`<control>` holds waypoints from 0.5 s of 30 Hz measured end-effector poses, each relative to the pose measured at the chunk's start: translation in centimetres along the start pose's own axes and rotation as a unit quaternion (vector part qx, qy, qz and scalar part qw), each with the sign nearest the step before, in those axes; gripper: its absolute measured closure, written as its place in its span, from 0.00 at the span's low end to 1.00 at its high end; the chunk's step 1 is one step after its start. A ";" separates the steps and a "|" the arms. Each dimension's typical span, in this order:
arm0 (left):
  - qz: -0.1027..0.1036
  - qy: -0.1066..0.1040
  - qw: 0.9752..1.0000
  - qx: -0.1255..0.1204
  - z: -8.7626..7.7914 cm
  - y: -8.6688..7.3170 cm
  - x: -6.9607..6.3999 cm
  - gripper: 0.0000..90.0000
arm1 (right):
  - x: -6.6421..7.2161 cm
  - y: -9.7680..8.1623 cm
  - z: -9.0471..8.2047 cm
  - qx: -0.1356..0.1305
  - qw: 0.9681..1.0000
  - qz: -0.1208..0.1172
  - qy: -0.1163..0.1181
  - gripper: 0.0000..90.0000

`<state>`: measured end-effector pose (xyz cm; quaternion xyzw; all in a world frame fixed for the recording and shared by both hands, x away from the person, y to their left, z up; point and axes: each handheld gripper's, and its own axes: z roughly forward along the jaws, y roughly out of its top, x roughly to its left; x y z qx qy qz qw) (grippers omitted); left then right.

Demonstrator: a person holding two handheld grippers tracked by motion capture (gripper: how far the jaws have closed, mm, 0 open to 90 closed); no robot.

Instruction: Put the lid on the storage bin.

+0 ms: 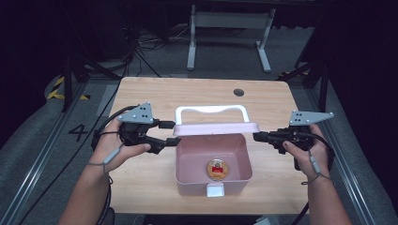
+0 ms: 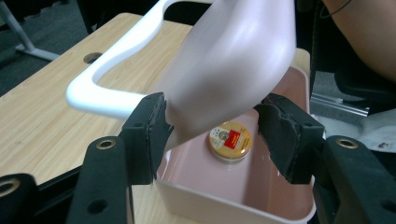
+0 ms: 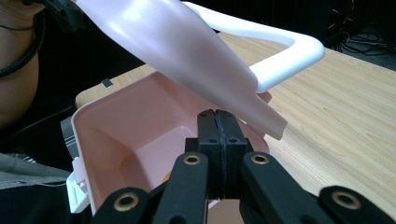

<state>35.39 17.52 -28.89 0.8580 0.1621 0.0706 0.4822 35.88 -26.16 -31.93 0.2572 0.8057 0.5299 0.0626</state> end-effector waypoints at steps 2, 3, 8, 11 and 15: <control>-0.005 0.001 1.000 0.002 -0.3 -0.2 0.1 0.46 | 0.0 0.0 0.0 0.001 1.000 -0.001 0.001 1.00; -0.008 0.000 1.000 0.001 -0.4 -0.3 0.2 0.46 | 0.0 0.0 0.0 0.001 1.000 -0.001 0.001 1.00; -0.032 0.006 0.999 0.002 -1.4 -1.4 1.0 0.43 | 0.3 0.1 -0.2 0.007 1.000 -0.009 0.001 1.00; -0.052 0.025 0.998 -0.004 -2.2 -2.2 2.3 0.44 | 0.5 0.2 -0.2 0.016 1.000 -0.011 0.004 1.00; -0.074 0.054 0.996 -0.003 -2.8 -2.9 3.4 0.44 | 0.7 0.1 0.0 0.034 0.999 -0.024 0.011 1.00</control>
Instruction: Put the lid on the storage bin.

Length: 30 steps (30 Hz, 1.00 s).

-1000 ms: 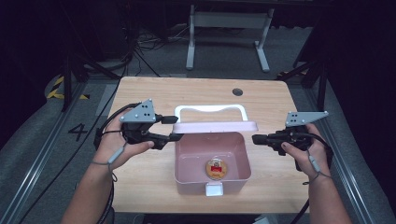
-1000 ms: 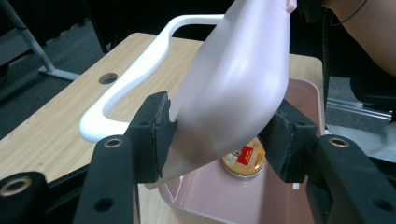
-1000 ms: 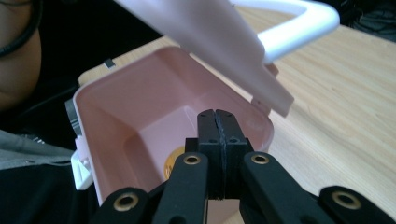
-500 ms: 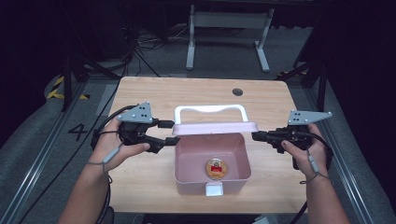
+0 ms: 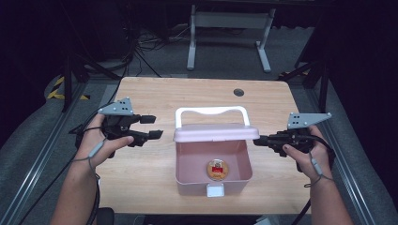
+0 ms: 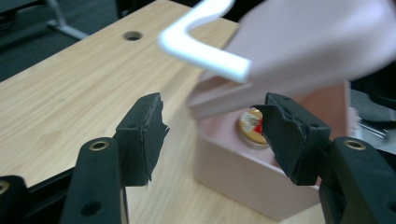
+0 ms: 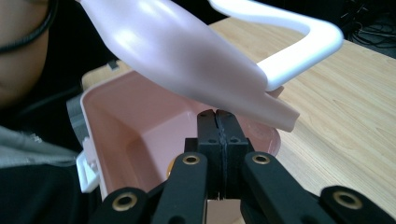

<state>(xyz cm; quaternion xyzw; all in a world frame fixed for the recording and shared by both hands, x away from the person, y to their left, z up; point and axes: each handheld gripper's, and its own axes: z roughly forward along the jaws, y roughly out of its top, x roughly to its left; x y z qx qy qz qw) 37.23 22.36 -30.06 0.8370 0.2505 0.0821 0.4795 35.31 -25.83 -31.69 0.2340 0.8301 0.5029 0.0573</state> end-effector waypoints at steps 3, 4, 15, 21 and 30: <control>-0.009 0.011 1.000 0.002 0.1 -0.3 0.7 0.44 | 0.2 0.0 0.2 0.016 1.000 -0.012 0.002 1.00; -0.008 0.016 1.000 0.004 0.1 -0.4 0.9 0.44 | 0.2 -0.1 0.3 0.022 1.000 -0.014 0.005 1.00; -0.050 0.059 0.997 0.028 0.8 -2.0 3.7 0.44 | 0.7 -0.3 0.9 0.059 0.997 -0.042 0.028 1.00; -0.066 0.083 0.994 0.036 1.1 -2.7 4.9 0.44 | 0.8 -0.6 1.1 0.078 0.994 -0.056 0.046 0.98; -0.072 0.085 0.993 0.037 1.3 -3.4 5.9 0.44 | 0.9 -1.0 1.4 0.114 0.989 -0.070 0.066 0.98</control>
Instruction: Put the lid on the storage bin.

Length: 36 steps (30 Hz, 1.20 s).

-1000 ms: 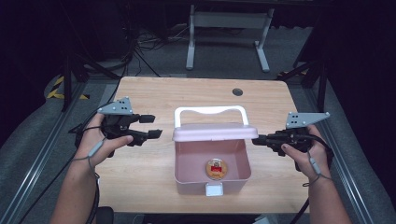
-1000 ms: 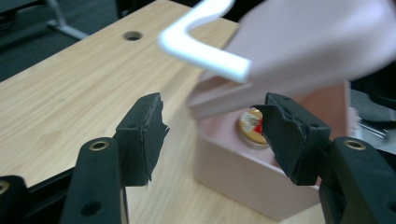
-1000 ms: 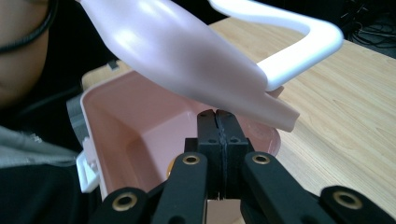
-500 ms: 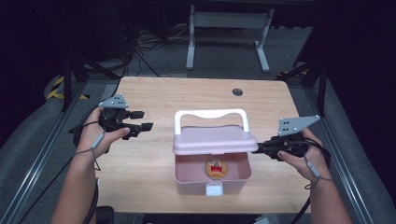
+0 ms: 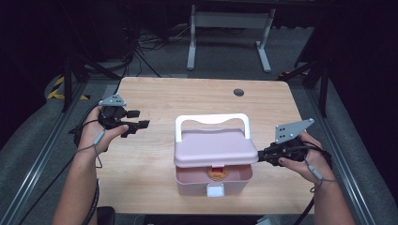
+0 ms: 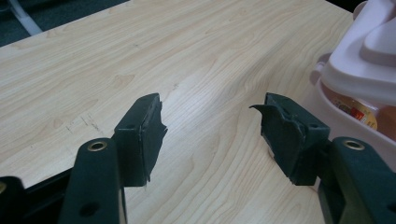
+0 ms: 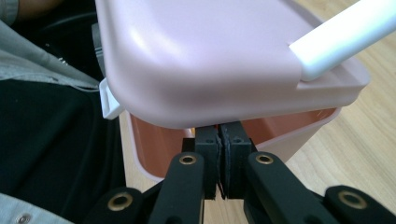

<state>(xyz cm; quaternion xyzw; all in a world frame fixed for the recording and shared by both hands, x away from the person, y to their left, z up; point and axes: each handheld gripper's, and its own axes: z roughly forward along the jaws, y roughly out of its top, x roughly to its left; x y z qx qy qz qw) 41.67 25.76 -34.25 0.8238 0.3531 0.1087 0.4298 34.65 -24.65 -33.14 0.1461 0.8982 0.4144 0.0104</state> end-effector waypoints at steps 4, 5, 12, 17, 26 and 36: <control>-0.011 -0.027 1.000 -0.008 0.2 -0.2 0.3 0.44 | 0.0 -0.1 0.2 0.013 1.000 -0.003 0.005 0.97; -0.011 -0.034 0.999 -0.010 0.3 -0.2 0.3 0.44 | 0.0 -0.1 0.3 0.016 1.000 -0.003 0.005 0.97; -0.008 -0.023 1.000 0.002 0.6 -0.4 0.5 0.44 | 0.1 -0.2 0.5 0.035 0.999 -0.010 0.011 0.97; -0.008 -0.021 1.000 0.008 0.7 -0.5 0.6 0.44 | 0.2 -0.2 0.6 0.047 0.999 -0.010 0.017 0.94; -0.008 -0.023 1.000 0.016 0.9 -0.6 0.7 0.44 | 0.4 -0.2 0.7 0.067 0.997 -0.015 0.019 0.93; -0.013 -0.024 0.999 0.020 1.1 -0.7 0.8 0.44 | 0.5 -0.4 0.9 0.091 0.995 -0.023 0.029 0.89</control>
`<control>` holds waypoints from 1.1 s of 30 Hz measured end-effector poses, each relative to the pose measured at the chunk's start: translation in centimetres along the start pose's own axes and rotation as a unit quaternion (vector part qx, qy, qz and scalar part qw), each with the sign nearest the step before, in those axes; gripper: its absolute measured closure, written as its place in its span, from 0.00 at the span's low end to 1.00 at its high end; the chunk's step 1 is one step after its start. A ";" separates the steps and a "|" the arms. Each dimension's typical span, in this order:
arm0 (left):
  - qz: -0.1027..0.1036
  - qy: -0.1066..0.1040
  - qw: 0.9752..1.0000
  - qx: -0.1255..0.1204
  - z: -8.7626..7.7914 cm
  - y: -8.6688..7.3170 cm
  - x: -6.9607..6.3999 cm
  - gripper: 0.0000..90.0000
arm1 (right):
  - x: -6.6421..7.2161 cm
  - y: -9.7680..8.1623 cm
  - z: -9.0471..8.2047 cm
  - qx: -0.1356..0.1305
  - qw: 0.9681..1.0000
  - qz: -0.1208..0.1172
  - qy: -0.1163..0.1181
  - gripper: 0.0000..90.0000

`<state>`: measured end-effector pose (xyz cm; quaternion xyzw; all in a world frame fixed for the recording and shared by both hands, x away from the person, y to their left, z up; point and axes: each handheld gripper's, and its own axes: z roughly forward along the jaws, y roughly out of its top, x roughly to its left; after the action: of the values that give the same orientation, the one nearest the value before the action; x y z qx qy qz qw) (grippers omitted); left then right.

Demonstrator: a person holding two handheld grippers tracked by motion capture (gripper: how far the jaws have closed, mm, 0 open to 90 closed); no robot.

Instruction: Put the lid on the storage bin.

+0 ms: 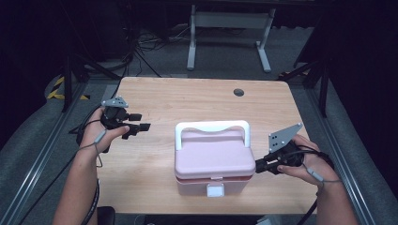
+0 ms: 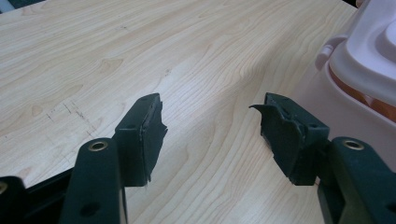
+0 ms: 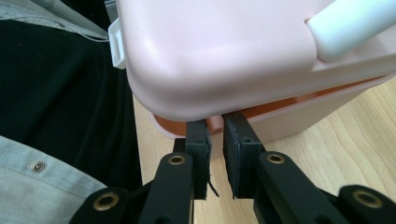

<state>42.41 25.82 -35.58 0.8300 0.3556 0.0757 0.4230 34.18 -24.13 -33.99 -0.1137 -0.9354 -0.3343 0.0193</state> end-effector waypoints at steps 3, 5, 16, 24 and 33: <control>-0.003 -0.001 1.000 0.000 -0.1 0.0 0.0 0.44 | -0.1 -0.2 -0.1 0.007 1.000 -0.006 0.000 0.86; 0.001 0.000 1.000 0.001 -0.1 -0.1 0.1 0.44 | -0.1 -0.3 -0.2 0.013 1.000 -0.002 0.002 0.85; -0.009 0.004 1.000 0.001 -0.4 -0.7 0.2 0.44 | -0.6 -0.3 -1.1 -0.029 1.000 -0.006 -0.008 0.73; -0.019 0.024 1.000 0.000 -1.3 -1.8 0.5 0.41 | -2.2 -0.1 -2.2 -0.100 0.991 0.038 -0.082 0.56; -0.027 0.036 0.999 0.001 -2.0 -2.6 1.0 0.40 | -4.3 -0.8 -3.5 -0.154 0.969 0.088 -0.169 0.48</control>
<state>40.91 28.76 -36.49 0.8170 0.3931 0.0943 0.4112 38.07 -27.82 -32.29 -0.2524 -0.8483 -0.4476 -0.1273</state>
